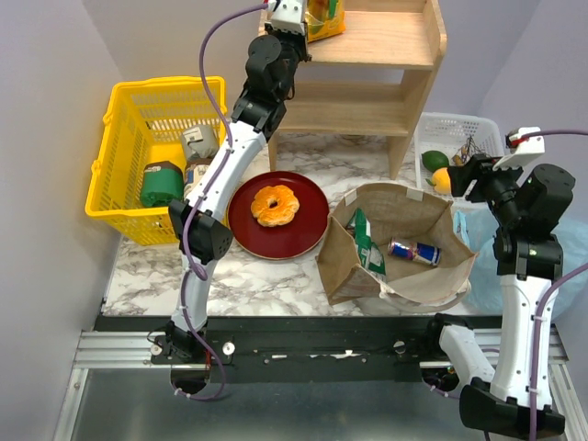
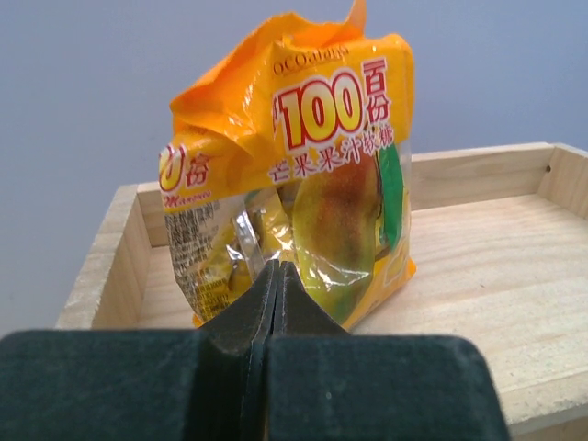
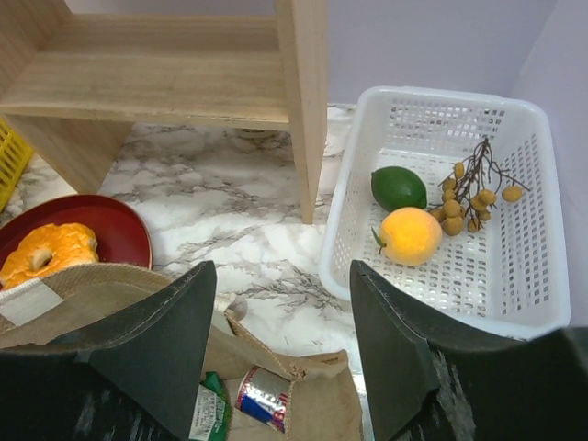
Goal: Untie the knot of the grocery bags and take out the mixed food
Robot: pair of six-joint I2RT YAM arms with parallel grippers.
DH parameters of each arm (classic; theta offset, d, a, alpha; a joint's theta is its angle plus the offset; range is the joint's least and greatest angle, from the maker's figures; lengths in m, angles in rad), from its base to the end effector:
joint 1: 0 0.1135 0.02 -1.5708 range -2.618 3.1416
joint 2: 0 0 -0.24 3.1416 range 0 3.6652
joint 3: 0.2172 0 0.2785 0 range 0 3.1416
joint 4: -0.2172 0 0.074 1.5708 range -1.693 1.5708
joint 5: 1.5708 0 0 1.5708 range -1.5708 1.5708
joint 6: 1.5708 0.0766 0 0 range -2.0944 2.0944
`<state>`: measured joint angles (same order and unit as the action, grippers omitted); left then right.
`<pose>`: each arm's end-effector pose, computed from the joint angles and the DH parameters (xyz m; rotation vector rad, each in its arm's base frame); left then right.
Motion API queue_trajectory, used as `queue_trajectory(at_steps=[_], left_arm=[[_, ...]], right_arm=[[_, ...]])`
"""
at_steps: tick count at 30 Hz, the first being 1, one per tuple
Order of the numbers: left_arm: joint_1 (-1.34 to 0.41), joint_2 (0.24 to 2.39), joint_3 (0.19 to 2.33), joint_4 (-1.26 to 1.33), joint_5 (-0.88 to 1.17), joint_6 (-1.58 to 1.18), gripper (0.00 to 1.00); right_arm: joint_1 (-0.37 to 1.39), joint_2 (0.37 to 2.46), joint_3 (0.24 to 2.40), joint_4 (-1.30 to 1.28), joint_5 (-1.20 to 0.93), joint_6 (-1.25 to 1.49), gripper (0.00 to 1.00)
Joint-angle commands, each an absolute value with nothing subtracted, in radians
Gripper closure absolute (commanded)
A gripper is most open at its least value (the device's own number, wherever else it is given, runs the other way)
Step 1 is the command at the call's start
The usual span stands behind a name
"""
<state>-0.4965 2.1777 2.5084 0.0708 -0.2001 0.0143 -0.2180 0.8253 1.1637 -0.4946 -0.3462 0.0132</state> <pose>0.4749 -0.2400 0.5140 0.1239 1.1767 -0.3080 0.2381 -0.0261 0.4140 -0.0563 1.7189 0.1472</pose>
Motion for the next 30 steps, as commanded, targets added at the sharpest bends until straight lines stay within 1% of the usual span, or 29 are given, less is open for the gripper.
queue_trajectory(at_steps=[1,4,5,6,8,12,16,20,22,25,26,30], left_arm=[[-0.488,2.145,2.456,0.057,-0.161,-0.060,1.00],[-0.488,2.080,2.396,0.077,-0.095,-0.112,1.00],[-0.488,2.025,2.326,0.098,-0.069,-0.123,1.00],[-0.489,1.990,2.268,0.194,-0.008,-0.130,1.00],[-0.497,1.925,2.153,0.267,0.000,-0.124,1.00],[-0.506,1.965,2.233,0.137,0.025,-0.132,1.00],[-0.503,2.005,2.266,0.092,-0.038,-0.140,1.00],[-0.491,2.100,2.405,0.012,-0.064,-0.147,1.00],[-0.486,2.121,2.419,0.024,-0.064,-0.138,1.00],[-0.476,2.198,2.515,0.026,-0.090,-0.101,1.00],[-0.472,2.244,2.583,0.029,-0.095,-0.085,1.00],[-0.454,2.296,2.609,0.157,-0.164,0.038,1.00]], right_arm=[[-0.225,0.830,1.170,-0.485,-0.368,0.031,0.32],[-0.227,0.822,1.152,-0.483,-0.364,0.028,0.32],[-0.229,0.821,1.149,-0.483,-0.361,0.028,0.32],[-0.229,0.816,1.146,-0.483,-0.360,0.025,0.32],[-0.232,0.815,1.135,-0.483,-0.359,0.025,0.32],[-0.235,0.821,1.121,-0.474,-0.368,0.032,0.32],[-0.235,0.833,1.124,-0.465,-0.376,0.035,0.32],[-0.235,0.845,1.129,-0.460,-0.371,0.034,0.32],[-0.235,0.847,1.129,-0.457,-0.371,0.032,0.32],[-0.236,0.847,1.131,-0.459,-0.373,0.035,0.32],[-0.236,0.845,1.131,-0.460,-0.377,0.035,0.31],[-0.235,0.830,1.127,-0.466,-0.377,0.037,0.31]])
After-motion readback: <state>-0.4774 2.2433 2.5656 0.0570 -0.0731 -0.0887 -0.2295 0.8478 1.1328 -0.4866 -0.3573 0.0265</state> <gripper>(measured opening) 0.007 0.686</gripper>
